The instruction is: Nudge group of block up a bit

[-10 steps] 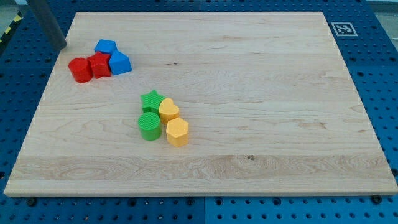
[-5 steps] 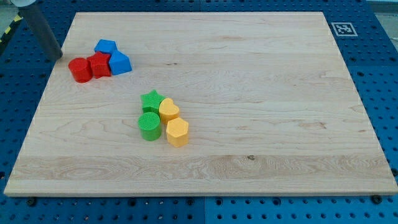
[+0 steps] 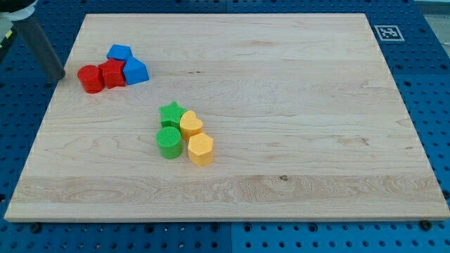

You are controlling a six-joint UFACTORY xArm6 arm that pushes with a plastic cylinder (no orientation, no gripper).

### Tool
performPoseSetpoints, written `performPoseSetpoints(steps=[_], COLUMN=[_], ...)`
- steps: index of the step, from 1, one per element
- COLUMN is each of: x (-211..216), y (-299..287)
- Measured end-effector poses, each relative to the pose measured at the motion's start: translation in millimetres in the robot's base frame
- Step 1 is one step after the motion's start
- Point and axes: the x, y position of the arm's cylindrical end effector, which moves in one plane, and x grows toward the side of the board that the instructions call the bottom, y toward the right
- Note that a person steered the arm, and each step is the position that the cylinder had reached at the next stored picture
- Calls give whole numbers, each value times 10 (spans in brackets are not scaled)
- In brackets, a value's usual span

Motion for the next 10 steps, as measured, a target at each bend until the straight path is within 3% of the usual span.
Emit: performPoseSetpoints(steps=[4,5,7,10], x=[673,679,273,225], y=[4,4,179,622])
